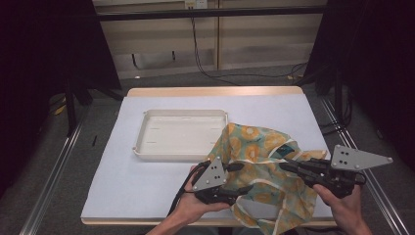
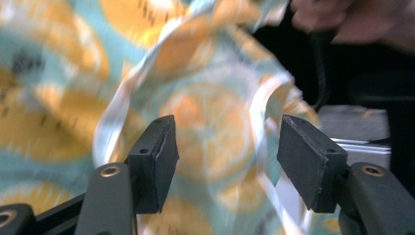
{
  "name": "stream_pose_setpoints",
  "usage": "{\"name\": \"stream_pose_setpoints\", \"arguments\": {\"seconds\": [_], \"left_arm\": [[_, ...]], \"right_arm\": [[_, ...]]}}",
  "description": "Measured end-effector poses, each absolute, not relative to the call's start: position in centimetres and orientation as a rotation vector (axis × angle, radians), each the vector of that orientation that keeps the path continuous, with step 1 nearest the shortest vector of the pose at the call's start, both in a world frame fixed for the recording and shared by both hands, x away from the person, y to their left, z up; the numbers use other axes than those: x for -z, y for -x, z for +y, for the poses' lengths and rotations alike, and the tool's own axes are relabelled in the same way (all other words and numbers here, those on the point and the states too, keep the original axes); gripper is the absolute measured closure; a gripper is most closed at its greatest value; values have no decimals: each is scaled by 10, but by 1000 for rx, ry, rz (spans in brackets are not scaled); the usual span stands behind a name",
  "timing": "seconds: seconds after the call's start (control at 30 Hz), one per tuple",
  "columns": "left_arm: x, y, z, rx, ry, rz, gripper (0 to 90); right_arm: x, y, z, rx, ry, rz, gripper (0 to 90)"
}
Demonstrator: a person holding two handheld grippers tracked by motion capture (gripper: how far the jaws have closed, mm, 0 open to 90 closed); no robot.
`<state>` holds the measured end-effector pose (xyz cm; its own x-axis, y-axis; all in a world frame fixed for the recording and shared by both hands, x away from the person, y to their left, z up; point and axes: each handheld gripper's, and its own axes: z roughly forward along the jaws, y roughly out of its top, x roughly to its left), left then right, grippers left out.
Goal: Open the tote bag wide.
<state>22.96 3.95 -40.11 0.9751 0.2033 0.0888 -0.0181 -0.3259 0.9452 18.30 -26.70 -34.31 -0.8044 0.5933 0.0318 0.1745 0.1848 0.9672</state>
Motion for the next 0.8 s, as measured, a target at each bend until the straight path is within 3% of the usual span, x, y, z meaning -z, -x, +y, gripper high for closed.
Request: {"name": "stream_pose_setpoints", "arguments": {"seconds": [0.13,0.4,0.47,0.53,0.77,0.8], "left_arm": [[402,-226,39,-242,-1911,120,433],[394,-231,54,-178,-1888,137,771],[392,-234,59,-171,-1861,161,766],[389,-237,65,-189,-1838,199,690],[377,-243,73,-237,-1819,211,662],[373,-244,71,-240,-1816,204,620]], "right_arm": [[332,-185,-274,-1674,-727,2072,900],[317,-199,-283,-1685,-741,2016,900],[314,-203,-283,-1681,-739,2016,900],[311,-208,-282,-1672,-744,2013,900],[305,-222,-282,-1703,-752,1988,900],[302,-228,-279,-1707,-752,1990,900]]}}
